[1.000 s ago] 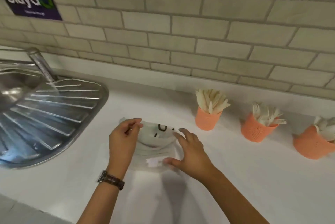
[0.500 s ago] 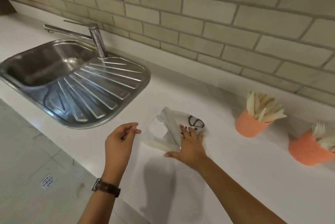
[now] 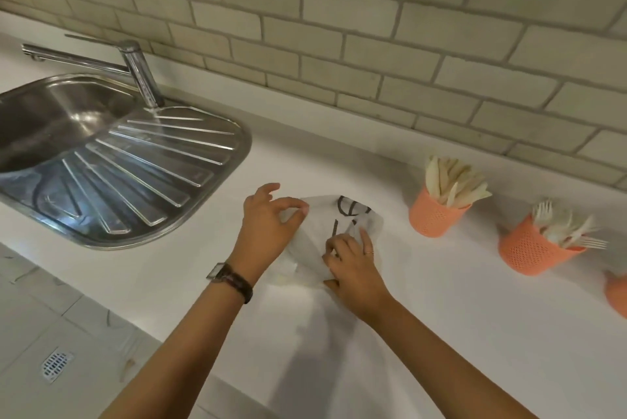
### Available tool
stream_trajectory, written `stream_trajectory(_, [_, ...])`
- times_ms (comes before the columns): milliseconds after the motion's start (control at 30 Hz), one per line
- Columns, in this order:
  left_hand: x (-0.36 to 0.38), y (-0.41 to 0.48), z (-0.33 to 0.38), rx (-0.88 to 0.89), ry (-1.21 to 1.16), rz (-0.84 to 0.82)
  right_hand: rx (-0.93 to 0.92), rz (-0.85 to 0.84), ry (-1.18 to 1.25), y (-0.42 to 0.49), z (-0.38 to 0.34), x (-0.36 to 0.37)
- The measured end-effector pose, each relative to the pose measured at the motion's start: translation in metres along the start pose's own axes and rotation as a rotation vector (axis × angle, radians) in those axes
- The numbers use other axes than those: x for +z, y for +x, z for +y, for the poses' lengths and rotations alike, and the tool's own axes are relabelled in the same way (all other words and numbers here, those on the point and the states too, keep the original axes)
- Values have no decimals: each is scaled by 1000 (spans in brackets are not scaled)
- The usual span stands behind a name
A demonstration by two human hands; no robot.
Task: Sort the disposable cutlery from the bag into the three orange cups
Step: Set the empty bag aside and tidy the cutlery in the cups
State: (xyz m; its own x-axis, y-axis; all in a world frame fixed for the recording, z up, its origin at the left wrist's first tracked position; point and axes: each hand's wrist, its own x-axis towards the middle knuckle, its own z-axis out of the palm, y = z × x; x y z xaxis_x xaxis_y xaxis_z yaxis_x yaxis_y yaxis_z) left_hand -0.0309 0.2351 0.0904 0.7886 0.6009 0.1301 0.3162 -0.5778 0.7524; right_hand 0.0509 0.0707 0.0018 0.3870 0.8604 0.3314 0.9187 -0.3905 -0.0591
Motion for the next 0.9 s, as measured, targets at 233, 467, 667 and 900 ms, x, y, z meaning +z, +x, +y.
stream_trajectory(233, [10,8,7,-78,506,-480,-166,228,-201,-34,1,4])
stream_trajectory(467, [4,-26,-20,129,507,-167,-161,-21,-187,-66,-2,-2])
stream_trajectory(667, [0,-47,-19,106,495,-243,-45,-27,-19,-74,-7,-12])
stream_trajectory(900, [-4,-45,-3,88,459,-314,592,384,424,-42,-12,-43])
